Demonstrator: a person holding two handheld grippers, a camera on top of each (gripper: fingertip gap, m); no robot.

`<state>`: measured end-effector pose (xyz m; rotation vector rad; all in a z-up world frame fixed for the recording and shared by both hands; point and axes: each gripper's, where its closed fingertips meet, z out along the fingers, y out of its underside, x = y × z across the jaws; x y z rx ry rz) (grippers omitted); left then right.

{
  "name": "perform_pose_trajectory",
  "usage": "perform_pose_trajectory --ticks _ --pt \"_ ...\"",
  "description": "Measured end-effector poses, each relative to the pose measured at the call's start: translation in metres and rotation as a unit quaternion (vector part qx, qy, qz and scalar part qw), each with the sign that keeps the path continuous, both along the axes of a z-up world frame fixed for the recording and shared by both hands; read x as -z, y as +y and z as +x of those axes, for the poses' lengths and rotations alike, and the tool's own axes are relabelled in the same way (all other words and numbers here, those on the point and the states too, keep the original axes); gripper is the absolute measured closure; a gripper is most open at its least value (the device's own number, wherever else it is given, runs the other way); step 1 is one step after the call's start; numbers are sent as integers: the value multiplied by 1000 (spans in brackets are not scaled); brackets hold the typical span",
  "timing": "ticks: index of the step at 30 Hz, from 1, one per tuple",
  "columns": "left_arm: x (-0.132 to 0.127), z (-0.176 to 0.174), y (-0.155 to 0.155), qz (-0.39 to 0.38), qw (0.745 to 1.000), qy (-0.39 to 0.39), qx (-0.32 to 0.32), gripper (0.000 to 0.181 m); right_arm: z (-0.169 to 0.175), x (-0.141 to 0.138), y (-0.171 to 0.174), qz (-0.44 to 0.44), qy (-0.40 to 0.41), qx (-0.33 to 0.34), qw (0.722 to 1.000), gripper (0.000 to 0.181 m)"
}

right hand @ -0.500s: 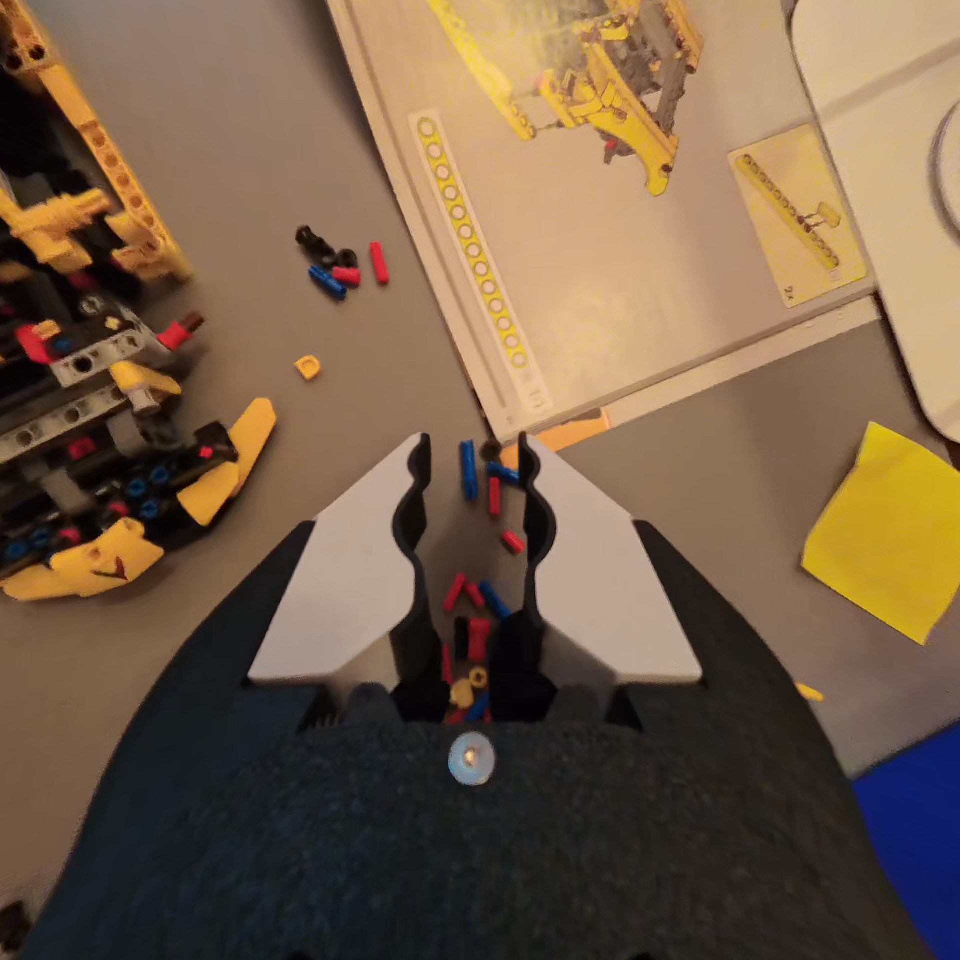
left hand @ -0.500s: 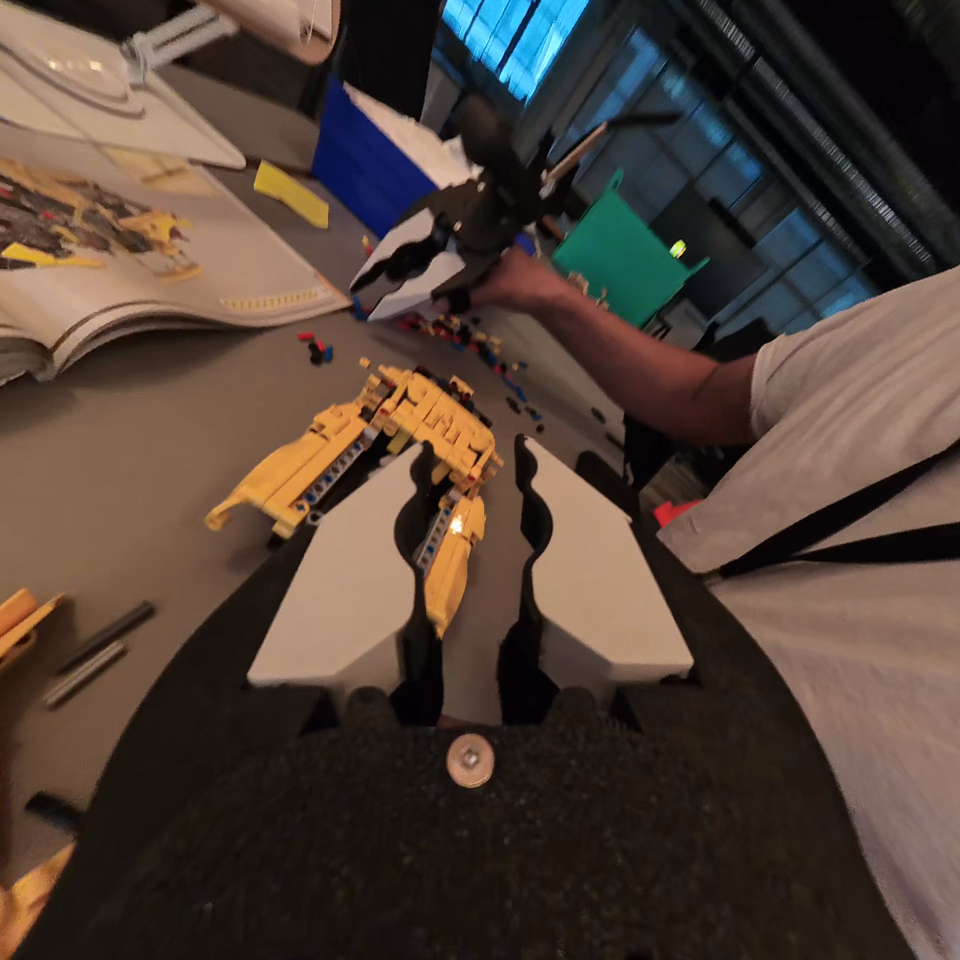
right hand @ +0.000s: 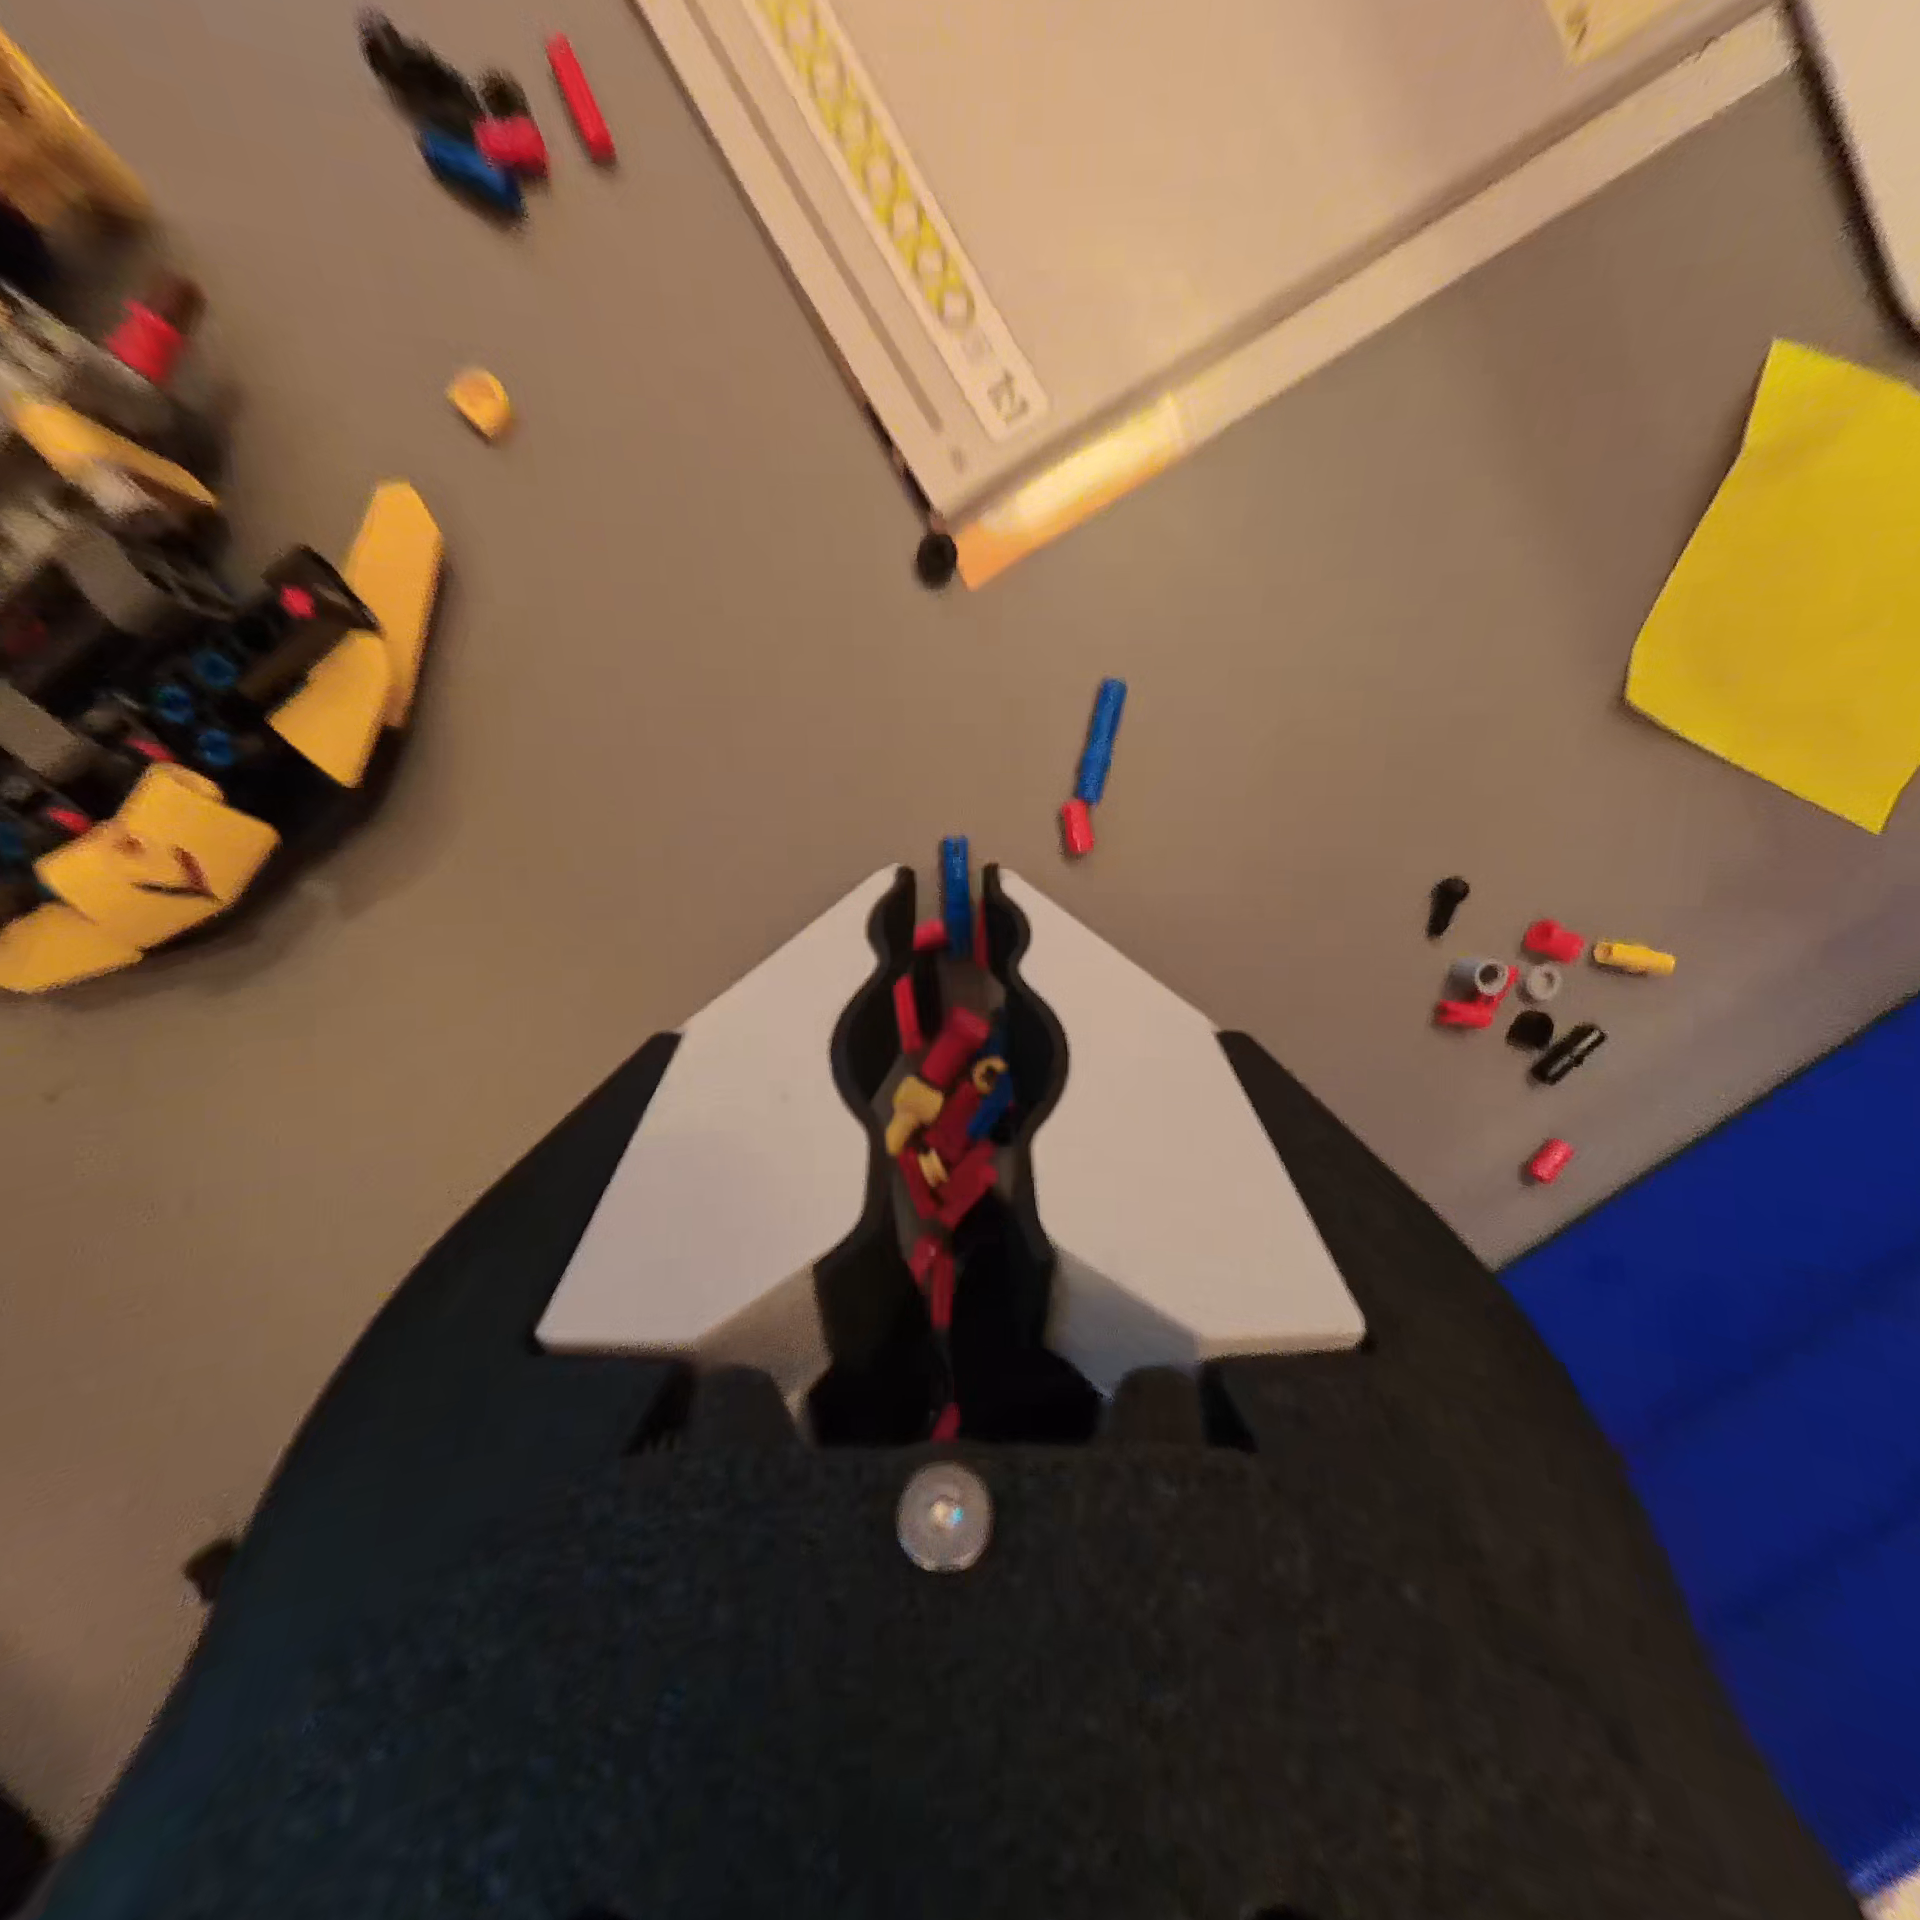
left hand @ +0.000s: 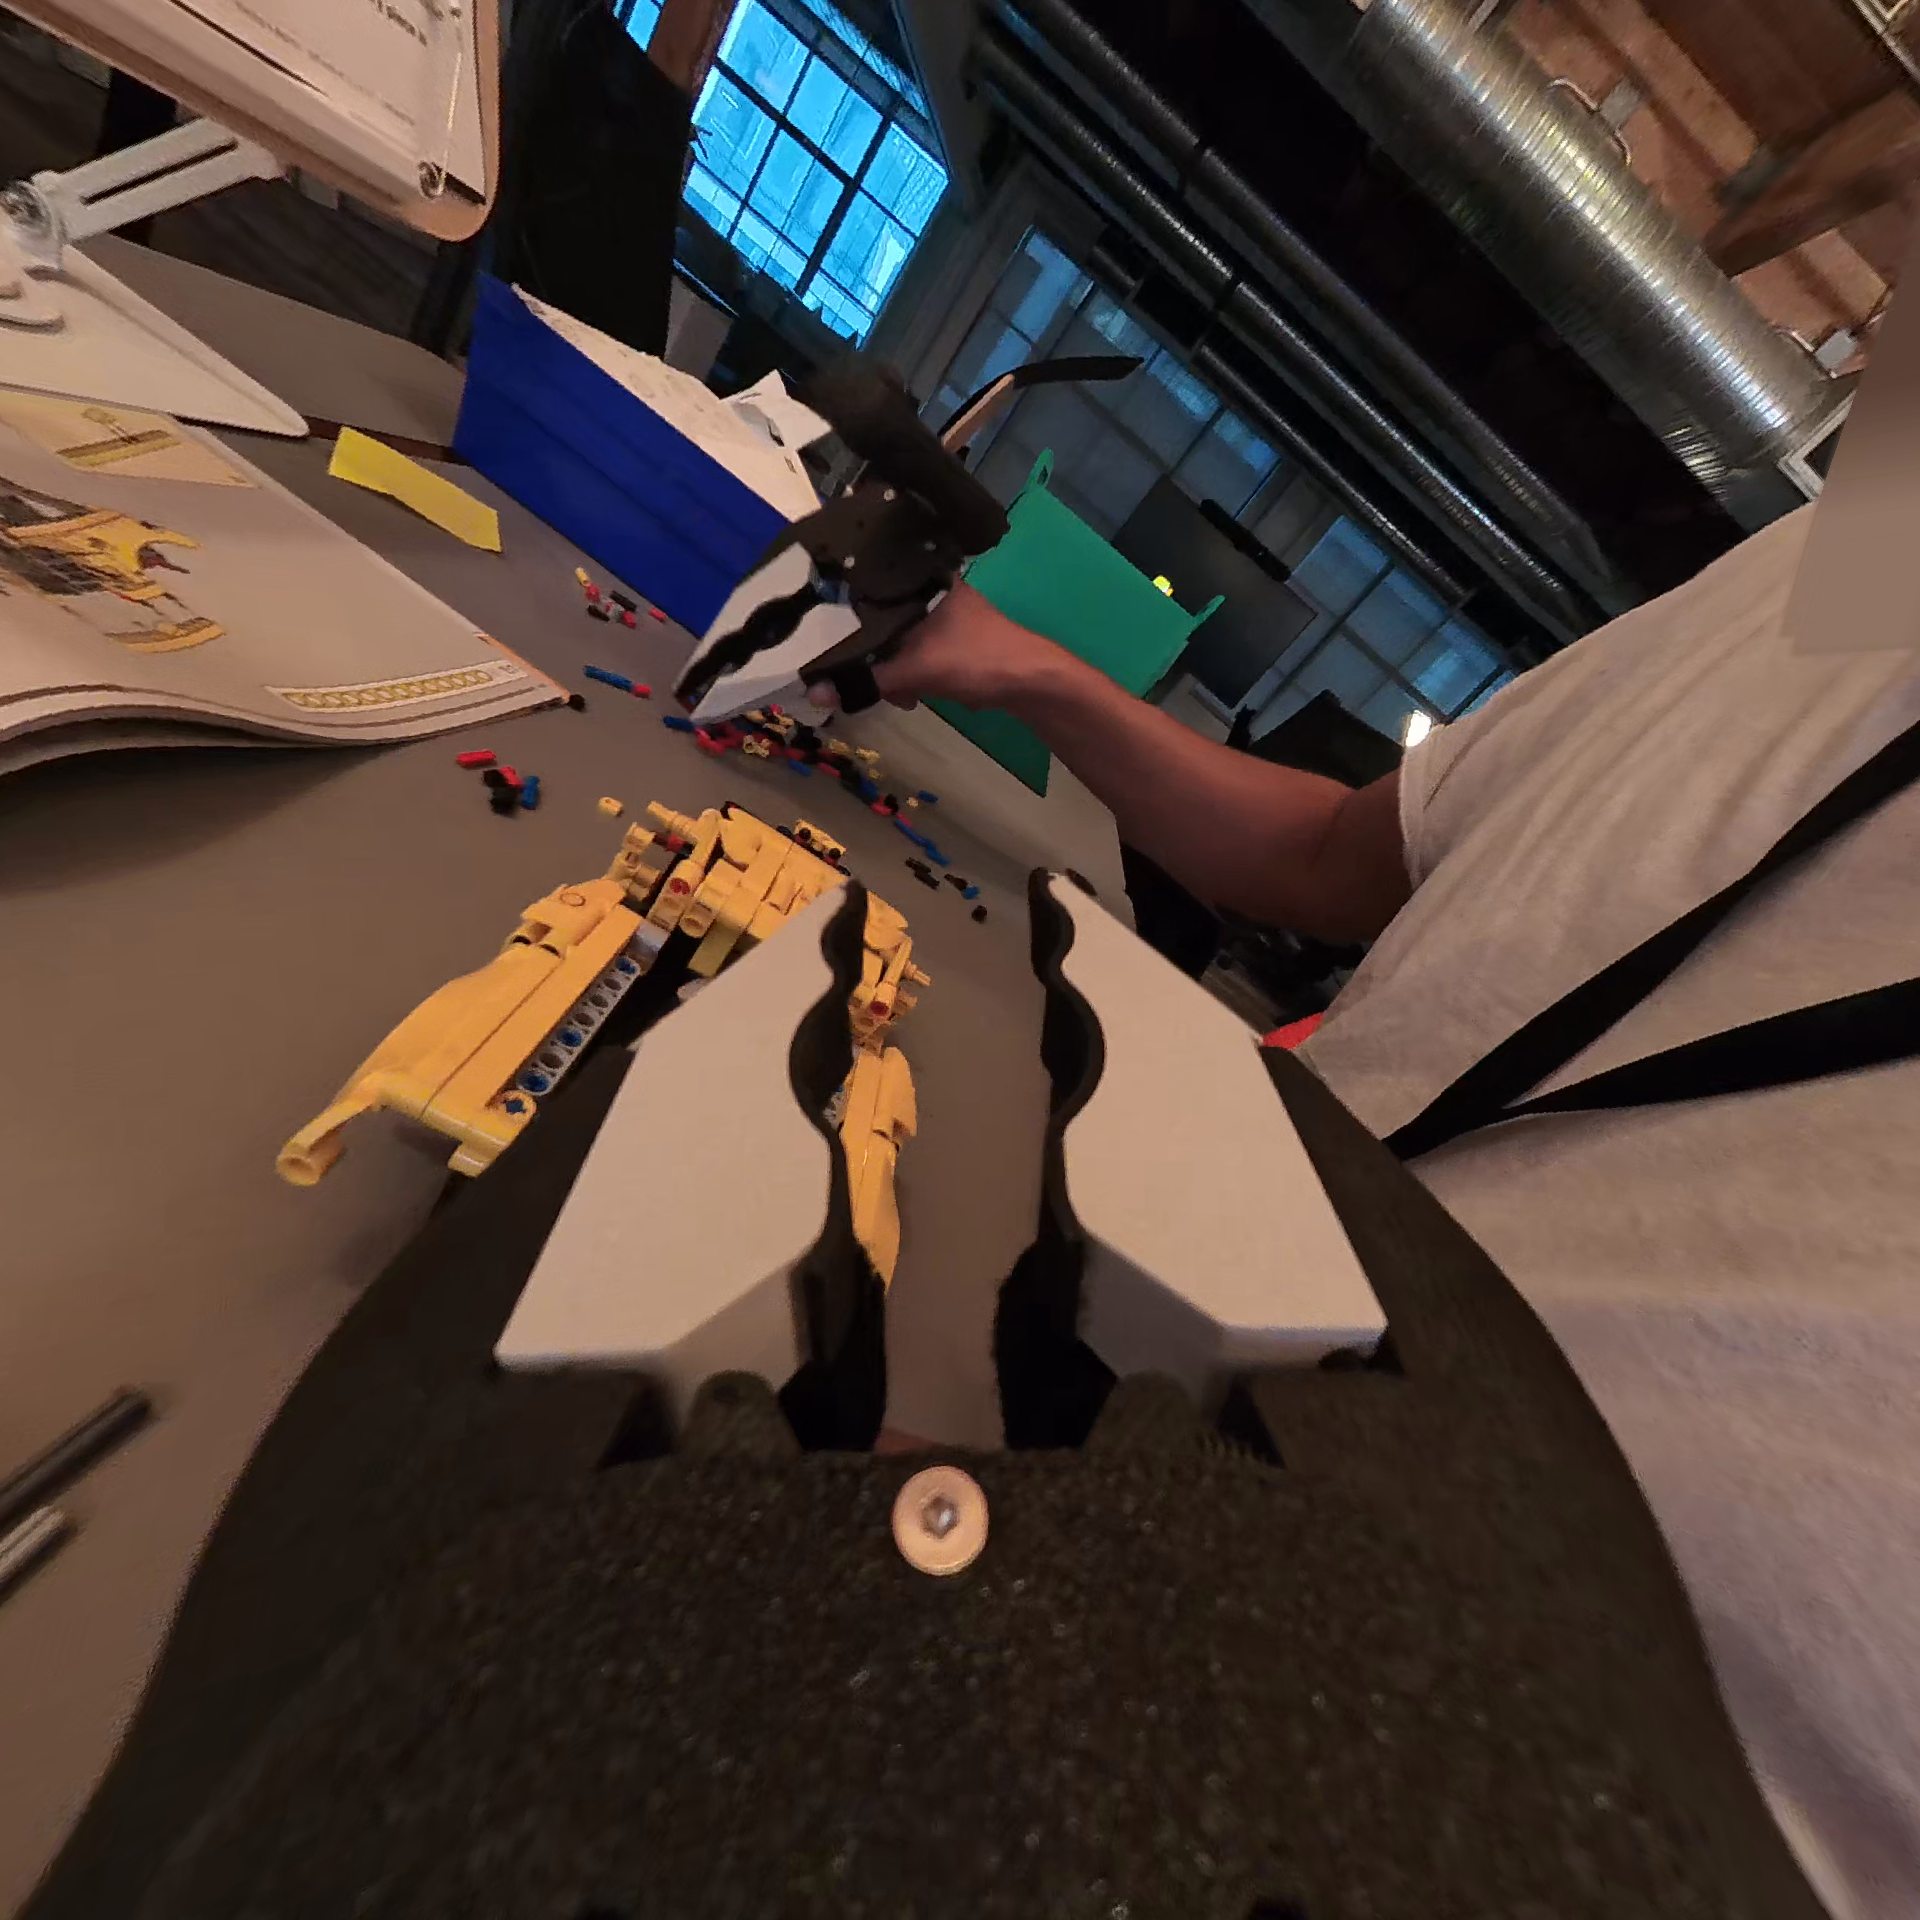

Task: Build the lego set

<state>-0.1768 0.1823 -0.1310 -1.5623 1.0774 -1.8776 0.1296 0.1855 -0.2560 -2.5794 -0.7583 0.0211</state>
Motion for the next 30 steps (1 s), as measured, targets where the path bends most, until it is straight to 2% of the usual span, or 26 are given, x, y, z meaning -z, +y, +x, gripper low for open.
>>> perform_pose_trajectory --ticks 2,5,10,11,15,20,22,25,30 --pt "2 0 -1 1 1000 2 3 150 -10 -10 14 32 31 8 999 161" --pt "0 -1 1 -7 1000 -5 3 150 -27 -7 36 40 61 2 997 156" --pt "-1 -5 5 -18 1000 -12 -6 150 -35 7 54 35 76 7 996 168" --pt "0 -6 5 -19 1000 -13 -6 150 -34 9 52 29 71 5 997 175" --pt "1 -5 3 -20 1000 -10 -1 150 -22 9 34 11 39 2 999 175" --pt "3 -3 -2 -17 1000 -5 9 150 16 9 -8 -34 -3 61 998 175" --pt "3 -3 -3 -17 1000 -5 12 150 19 4 -14 -20 -5 67 998 172" --pt "2 -2 -4 -18 1000 -6 16 150 14 -6 3 26 6 77 997 158" --pt "4 -2 -5 -15 1000 -1 15 150 10 -4 43 73 20 99 992 144"
